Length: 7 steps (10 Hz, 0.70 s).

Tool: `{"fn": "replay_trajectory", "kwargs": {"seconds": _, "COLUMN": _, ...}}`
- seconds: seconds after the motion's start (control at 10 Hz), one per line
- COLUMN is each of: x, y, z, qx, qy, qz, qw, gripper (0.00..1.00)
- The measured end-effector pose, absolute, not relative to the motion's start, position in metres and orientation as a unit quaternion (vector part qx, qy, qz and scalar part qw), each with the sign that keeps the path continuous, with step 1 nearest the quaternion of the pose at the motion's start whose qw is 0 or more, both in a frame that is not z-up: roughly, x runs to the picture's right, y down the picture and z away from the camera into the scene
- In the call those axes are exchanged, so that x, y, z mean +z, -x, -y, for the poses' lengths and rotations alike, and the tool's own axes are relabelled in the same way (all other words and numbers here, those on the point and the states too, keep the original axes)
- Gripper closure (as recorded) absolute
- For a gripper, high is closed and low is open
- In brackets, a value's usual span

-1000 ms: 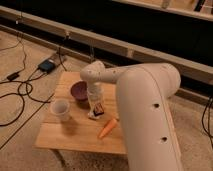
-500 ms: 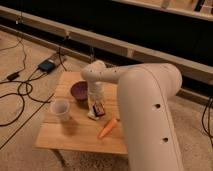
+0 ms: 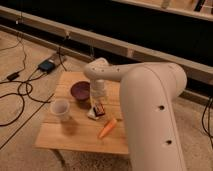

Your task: Place the eraser on the white sponge

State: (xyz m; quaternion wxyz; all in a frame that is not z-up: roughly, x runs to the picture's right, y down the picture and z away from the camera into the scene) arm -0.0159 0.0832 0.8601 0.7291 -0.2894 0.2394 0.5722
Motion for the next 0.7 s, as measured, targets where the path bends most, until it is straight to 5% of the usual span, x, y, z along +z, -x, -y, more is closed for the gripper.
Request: {"fn": "replay_trajectory", "kwargs": {"seconds": 0.7, "x": 0.837, "y": -0.038, "z": -0.055, "qx": 0.637, "qy": 0.268, "qz": -0.228, "qw": 0.686, "gripper": 0.39}}
